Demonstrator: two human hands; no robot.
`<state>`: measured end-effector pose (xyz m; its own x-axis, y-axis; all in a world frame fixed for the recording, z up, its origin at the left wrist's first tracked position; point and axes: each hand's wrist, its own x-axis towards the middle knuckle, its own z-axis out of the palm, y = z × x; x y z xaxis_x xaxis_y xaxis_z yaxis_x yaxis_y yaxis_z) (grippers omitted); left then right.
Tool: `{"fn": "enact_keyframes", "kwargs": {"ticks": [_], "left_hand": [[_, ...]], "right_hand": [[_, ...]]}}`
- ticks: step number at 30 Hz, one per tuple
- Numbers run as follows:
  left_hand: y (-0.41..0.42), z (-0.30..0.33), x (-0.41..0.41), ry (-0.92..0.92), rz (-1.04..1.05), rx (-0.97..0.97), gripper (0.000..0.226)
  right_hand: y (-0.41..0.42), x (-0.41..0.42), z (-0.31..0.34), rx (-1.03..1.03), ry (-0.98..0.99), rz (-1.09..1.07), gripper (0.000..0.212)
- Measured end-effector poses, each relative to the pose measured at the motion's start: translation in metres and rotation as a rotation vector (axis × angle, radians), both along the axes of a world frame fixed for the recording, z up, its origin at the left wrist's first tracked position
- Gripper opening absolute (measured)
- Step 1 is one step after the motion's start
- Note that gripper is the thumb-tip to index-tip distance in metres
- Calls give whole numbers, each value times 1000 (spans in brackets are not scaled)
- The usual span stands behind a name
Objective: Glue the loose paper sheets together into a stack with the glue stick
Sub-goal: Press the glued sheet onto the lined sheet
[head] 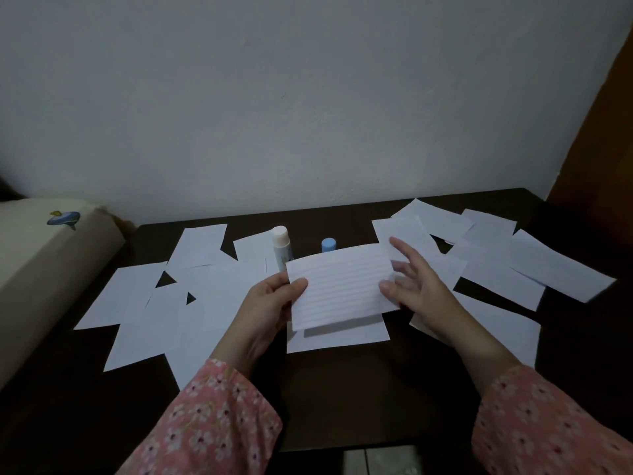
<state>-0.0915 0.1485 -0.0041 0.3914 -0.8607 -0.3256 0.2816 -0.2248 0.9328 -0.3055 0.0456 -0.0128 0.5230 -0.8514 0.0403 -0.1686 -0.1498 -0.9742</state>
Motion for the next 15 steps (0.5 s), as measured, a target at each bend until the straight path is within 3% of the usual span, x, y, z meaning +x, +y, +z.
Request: {"fn": "enact_keyframes", "kwargs": {"ticks": [4,8,10,15], "left_hand": [[7,-4,1,-76,-6,3,24],[9,-8,4,-430,64,85,21],[7,-11,3,-580,95,133,31],[3,-17,3,-728,118,167,42]], "right_hand": [[-4,5,-4,74,126,-112,43],[0,11,-11,-26,272,-171,41],[4,14,-13,-95,324,-193,40],[11,19,-18,-169,429,-210,42]]}}
